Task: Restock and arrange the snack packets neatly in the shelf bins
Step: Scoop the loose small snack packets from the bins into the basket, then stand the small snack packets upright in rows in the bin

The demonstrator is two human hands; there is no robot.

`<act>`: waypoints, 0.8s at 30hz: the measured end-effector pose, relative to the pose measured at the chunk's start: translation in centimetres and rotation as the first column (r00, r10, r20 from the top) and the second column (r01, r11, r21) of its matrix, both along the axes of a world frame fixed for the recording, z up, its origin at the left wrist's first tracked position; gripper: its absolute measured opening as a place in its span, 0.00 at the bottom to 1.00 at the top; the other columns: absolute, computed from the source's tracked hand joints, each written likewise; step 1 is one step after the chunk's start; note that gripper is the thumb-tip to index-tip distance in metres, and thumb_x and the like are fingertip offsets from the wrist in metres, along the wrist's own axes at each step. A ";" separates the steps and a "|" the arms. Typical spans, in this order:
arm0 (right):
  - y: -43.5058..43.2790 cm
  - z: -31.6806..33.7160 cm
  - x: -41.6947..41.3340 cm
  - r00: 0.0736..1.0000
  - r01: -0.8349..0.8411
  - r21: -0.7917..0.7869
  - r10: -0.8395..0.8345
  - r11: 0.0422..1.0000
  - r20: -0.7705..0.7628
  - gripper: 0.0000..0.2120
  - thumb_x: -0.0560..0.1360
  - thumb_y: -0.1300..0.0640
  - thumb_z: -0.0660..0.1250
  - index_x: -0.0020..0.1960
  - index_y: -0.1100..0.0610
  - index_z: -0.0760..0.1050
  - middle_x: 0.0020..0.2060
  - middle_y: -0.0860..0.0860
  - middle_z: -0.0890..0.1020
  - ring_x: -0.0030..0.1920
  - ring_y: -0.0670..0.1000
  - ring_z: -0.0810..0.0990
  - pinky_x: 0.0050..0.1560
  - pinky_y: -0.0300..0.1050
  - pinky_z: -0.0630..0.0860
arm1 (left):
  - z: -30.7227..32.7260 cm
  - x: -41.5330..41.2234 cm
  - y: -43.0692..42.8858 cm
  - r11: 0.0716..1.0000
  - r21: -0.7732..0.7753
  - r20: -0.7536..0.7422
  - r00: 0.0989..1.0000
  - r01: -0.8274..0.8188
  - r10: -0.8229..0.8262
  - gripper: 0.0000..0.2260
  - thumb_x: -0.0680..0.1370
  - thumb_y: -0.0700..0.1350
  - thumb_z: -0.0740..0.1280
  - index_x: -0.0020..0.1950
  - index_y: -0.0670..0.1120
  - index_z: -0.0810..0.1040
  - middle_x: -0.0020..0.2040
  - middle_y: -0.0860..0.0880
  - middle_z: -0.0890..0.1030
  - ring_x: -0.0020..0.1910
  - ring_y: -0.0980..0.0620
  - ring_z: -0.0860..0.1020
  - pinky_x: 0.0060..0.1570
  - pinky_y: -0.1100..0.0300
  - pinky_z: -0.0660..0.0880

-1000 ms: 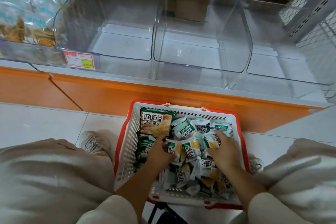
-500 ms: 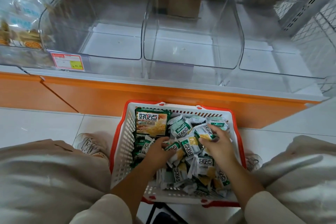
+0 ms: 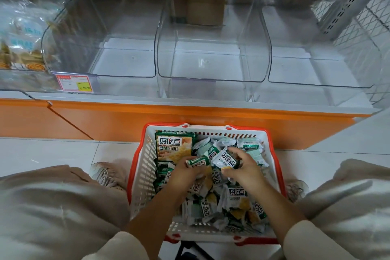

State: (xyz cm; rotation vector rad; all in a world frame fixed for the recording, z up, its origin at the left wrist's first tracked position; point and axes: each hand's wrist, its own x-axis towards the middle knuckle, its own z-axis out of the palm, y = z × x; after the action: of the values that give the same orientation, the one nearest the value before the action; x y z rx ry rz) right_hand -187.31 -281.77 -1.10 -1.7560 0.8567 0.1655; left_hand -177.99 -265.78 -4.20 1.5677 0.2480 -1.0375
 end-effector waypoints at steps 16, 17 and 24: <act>0.3 14.9 4.6 0.902 0.014 0.049 -0.034 0.999 0.430 0.20 0.65 0.47 0.75 0.55 0.40 0.78 0.53 0.45 0.81 0.45 0.45 0.83 0.43 0.39 0.77 | 18.7 6.9 0.2 0.943 -0.273 0.305 0.947 0.189 -0.102 0.21 0.69 0.35 0.77 0.58 0.43 0.73 0.46 0.44 0.85 0.47 0.44 0.85 0.51 0.47 0.82; 0.3 15.4 5.1 0.895 0.035 0.040 -0.049 0.999 0.443 0.19 0.63 0.47 0.76 0.53 0.42 0.78 0.47 0.49 0.83 0.39 0.47 0.83 0.42 0.42 0.77 | 19.5 7.3 0.1 0.940 -0.266 0.329 0.937 0.214 -0.120 0.21 0.69 0.37 0.77 0.58 0.44 0.73 0.48 0.44 0.86 0.48 0.43 0.85 0.54 0.46 0.81; 0.6 18.5 9.3 0.860 0.000 0.046 -0.023 0.999 0.510 0.13 0.71 0.54 0.74 0.54 0.46 0.78 0.38 0.51 0.83 0.36 0.46 0.81 0.37 0.37 0.76 | 22.5 10.6 -1.4 0.931 -0.357 0.380 0.922 0.077 0.070 0.17 0.73 0.41 0.75 0.59 0.43 0.75 0.49 0.43 0.86 0.44 0.46 0.85 0.41 0.54 0.82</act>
State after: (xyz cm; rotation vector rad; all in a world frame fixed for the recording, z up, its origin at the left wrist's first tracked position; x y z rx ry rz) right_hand -177.98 -281.16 17.36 -1.6390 0.4666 -0.2832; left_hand -167.38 -267.13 18.30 1.3912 -0.2144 -0.7024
